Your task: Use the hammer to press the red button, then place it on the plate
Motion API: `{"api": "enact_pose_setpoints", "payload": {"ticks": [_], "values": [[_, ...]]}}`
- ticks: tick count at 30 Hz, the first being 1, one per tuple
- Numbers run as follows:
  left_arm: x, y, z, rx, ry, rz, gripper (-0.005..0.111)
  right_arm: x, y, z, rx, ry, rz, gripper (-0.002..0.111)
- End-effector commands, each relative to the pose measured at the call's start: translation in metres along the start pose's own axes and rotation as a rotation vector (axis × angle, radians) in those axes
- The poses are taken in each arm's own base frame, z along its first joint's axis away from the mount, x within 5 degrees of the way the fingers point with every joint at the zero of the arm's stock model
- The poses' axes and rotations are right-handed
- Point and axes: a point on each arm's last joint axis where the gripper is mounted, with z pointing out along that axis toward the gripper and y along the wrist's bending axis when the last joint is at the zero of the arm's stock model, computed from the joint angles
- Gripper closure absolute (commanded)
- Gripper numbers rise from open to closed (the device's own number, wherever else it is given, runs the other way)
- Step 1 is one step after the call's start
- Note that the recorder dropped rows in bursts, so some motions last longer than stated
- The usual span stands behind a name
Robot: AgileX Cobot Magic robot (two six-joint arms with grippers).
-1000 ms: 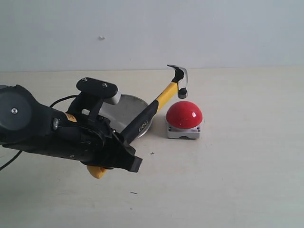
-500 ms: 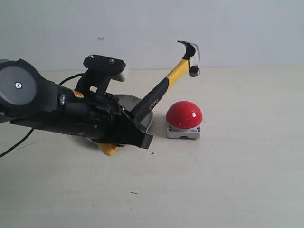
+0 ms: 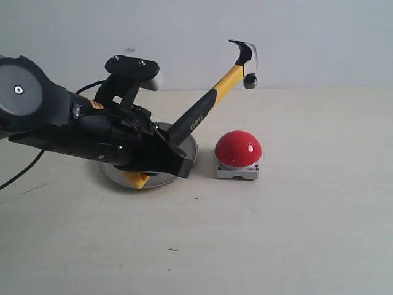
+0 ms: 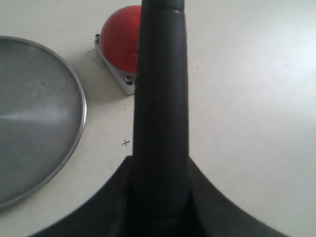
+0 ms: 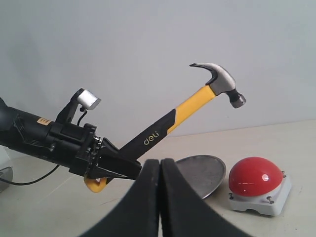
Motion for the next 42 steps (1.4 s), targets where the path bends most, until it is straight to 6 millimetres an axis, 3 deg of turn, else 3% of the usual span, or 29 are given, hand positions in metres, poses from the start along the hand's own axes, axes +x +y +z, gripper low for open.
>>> {"api": "enact_pose_setpoints", "payload": {"ticks": [1,7,9,13,18,21,25,34,42], "values": [[0.006,0.008,0.007,-0.039,-0.013,-0.013,0.107,0.001,0.000,0.000,-0.005,0.001,-0.018,0.108],[0.043,0.016,0.056,-0.047,0.173,-0.006,0.107,0.001,0.000,0.000,-0.005,0.001,-0.043,0.108],[0.045,0.016,0.058,-0.045,0.184,0.005,0.107,0.001,0.000,0.000,-0.003,0.000,-0.043,0.108],[0.020,0.014,0.034,-0.052,0.066,0.014,0.107,0.001,0.000,0.000,-0.003,0.000,-0.043,0.108],[-0.019,0.009,-0.025,-0.066,-0.163,0.027,0.107,0.001,0.000,0.000,-0.003,0.000,-0.043,0.108],[-0.027,0.009,-0.054,-0.069,-0.248,0.000,0.107,0.001,0.000,0.000,-0.003,0.000,-0.043,0.108],[-0.017,0.011,-0.073,-0.069,-0.280,-0.061,0.107,0.001,0.000,0.000,-0.003,0.000,-0.043,0.108],[0.028,0.037,-0.063,-0.133,-0.186,-0.213,0.107,0.001,0.000,0.000,-0.007,0.000,-0.037,0.108],[0.044,0.074,-0.077,-0.110,-0.028,-0.305,0.107,0.001,0.000,0.000,-0.007,0.000,-0.037,0.108]]}}
